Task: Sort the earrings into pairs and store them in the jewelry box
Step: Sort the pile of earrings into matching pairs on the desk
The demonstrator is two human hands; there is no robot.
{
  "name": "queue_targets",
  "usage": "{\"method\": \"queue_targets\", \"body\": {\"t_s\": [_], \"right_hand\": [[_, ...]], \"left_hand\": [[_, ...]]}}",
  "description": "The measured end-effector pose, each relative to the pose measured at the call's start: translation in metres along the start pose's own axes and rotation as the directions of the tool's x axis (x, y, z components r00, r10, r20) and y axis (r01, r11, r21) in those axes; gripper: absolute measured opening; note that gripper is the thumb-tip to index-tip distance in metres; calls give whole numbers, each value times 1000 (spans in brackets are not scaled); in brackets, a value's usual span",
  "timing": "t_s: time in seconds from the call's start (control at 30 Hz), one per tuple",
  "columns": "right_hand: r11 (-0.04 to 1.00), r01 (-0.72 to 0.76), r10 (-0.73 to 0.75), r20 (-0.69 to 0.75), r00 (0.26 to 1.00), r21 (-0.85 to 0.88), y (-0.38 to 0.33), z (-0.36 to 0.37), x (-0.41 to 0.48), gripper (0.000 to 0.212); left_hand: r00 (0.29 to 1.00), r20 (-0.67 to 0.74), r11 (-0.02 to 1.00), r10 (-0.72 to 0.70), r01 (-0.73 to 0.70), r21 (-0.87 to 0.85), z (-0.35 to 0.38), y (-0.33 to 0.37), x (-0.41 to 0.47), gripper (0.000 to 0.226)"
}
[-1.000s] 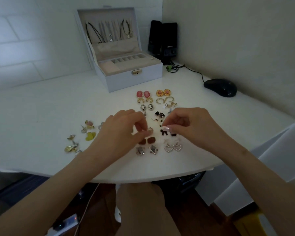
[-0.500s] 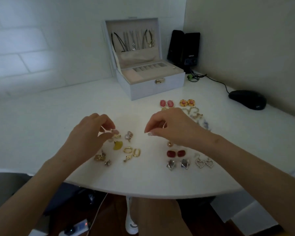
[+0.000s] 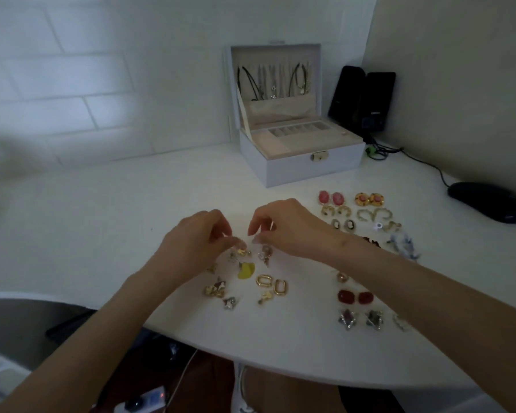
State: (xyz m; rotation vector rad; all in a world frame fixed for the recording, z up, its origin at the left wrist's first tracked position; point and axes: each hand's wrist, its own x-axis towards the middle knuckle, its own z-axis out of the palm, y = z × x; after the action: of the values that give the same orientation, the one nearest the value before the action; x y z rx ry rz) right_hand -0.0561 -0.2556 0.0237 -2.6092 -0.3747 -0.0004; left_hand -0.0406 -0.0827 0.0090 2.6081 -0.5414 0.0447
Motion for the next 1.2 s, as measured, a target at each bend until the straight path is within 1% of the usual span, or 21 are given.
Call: {"method": "queue_targets", "body": {"t_s": [0.07,0.17,0.27,0.37,0.43,0.5,0.57,0.67,0.8,0.9,1.0,1.07,1.2], "right_hand": [[1000,-4,4,-10,1000,23,-3,0,6,13],[1000,-18,18,45,999,1,-7,-2,11,14],[1000,-23,23,51,998,0,-9,-8,9,11],[997,13,-19,93,995,71,-17,-14,0,9],[989,67,-89,170,981,129,-27,-12,-7,10],[979,147,-176,213,961,144,-35,-5,-12,13],[965,210,-241,213,947,156,-41,3,-13,17],[950,287,-308,214,927,123,-46,11,-13,18],[958,275,-286,216,934,84,-46,20,-13,17],[962,259,-272,220,937,85,-47,24,-13,20],[962,273,-268,249,931,14,-47,27,-11,27],[959,285,-277,238,931,0,-48,28,-10,24],[958,284,-286,212,935,41,-46,30,-9,9]], "left_hand": [[999,37,1000,-2,2,4,5,3,7,19],[997,79,1000,-11,11,2,9,5,13,17],[998,67,1000,-11,11,-10,10,4,14,18],[1000,12,999,-2,2,-38,9,0,13,12],[999,-45,996,7,-11,-85,7,-3,13,8],[993,-115,992,22,-36,-121,5,-6,13,7],[984,-175,981,23,-55,-183,4,-8,14,9],[977,-215,970,0,-52,-236,3,-10,13,10],[967,-252,978,27,-78,-196,3,-13,11,7],[968,-251,966,23,-86,-243,3,-12,8,7],[968,-252,957,14,-86,-278,3,-10,7,6],[965,-262,951,10,-90,-294,2,-10,6,7],[961,-277,930,-18,-86,-358,-2,-11,4,5]]}}
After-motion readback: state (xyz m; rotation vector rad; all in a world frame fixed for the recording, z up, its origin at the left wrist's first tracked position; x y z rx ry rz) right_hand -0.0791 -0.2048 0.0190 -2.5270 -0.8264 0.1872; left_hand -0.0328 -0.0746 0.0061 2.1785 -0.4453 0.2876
